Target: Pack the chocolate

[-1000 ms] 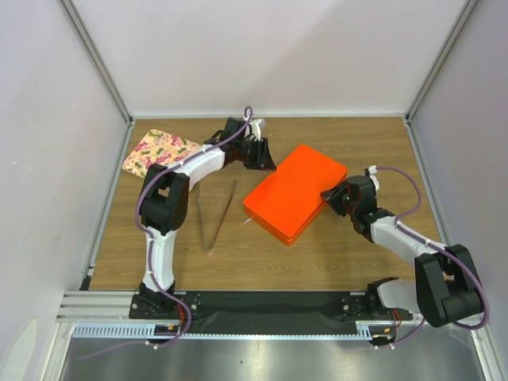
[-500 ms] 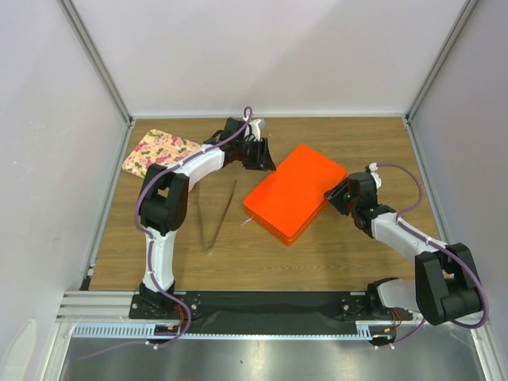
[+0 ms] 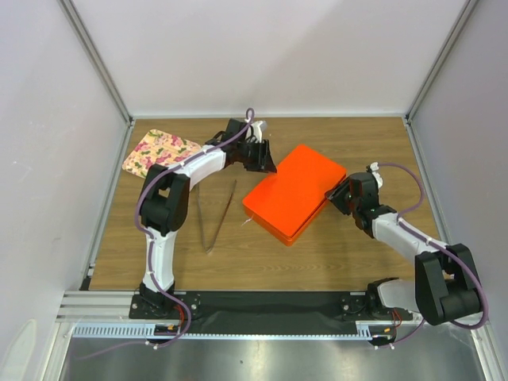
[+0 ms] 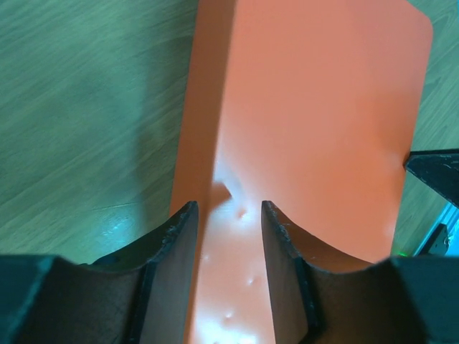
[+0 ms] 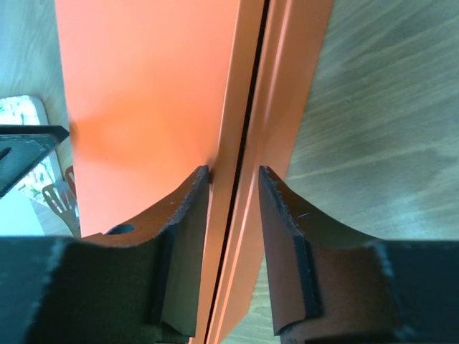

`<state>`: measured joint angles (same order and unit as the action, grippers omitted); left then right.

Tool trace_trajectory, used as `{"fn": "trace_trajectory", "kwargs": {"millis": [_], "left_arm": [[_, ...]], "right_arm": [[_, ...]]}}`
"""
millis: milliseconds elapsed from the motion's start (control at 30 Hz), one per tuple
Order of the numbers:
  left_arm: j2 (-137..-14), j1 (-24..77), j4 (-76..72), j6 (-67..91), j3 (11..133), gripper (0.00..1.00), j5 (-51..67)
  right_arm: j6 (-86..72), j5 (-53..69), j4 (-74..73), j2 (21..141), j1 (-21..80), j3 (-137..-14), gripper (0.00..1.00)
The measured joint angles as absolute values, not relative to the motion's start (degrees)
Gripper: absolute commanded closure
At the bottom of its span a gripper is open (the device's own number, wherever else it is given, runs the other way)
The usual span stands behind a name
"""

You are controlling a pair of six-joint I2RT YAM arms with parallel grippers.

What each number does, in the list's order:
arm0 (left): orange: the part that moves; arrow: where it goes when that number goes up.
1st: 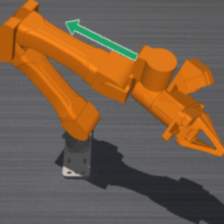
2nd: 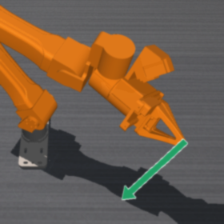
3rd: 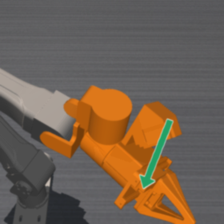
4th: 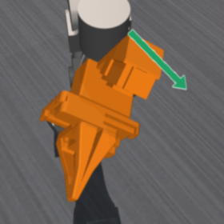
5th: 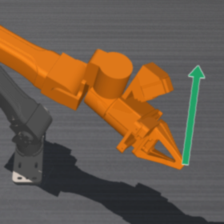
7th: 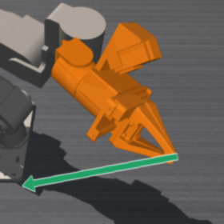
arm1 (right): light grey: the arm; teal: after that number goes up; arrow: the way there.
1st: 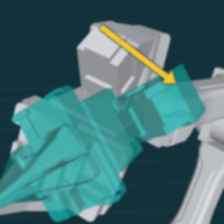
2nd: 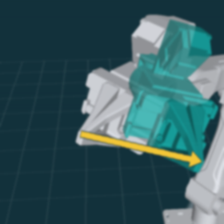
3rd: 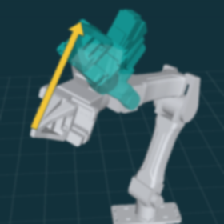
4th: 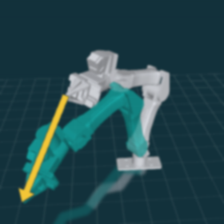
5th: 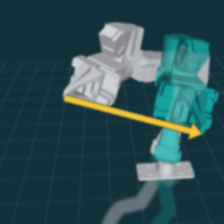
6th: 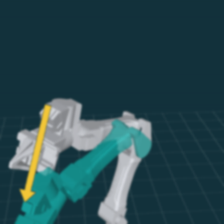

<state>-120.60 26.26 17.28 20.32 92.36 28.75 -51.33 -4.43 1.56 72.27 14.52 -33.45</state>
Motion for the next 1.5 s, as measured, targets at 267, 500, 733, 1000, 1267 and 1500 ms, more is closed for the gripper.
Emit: {"fn": "trace_trajectory", "kwargs": {"millis": [267, 500, 733, 1000, 1267, 1500], "left_arm": [[-120.6, 27.11, 15.7, 19.99, 91.37, 0.57, 28.56], [-120.6, 27.38, 14.72, 20.08, 90.83, 0.57, 28.69], [-120.57, 27.53, 12.82, 21.06, 89.82, 0.58, 30.28], [-120.53, 27.53, 11.53, 22.55, 89.25, 0.58, 31.73], [-120.42, 27.86, 11.22, 23.03, 89.19, 0.58, 31.7], [-120.22, 28.71, 11.2, 24.58, 89.17, 0.58, 32.91]], "right_arm": [[-51.86, -3.18, 4.82, 73.38, 14.35, -33.19, 0.78], [-51.64, -2.9, 5.23, 72.71, 13.74, -32.1, 0.64], [-51.09, -4.23, 3.27, 71.88, 13.45, -32.27, 0.69], [-50.98, -4.21, 6.37, 71.83, 13.06, -31.14, 0.79], [-51.31, -4.21, 9.23, 71.9, 12.16, -29.52, 0.62], [-49.08, -3.64, 6.72, 70.37, 10.94, -29.58, 0.61]]}}
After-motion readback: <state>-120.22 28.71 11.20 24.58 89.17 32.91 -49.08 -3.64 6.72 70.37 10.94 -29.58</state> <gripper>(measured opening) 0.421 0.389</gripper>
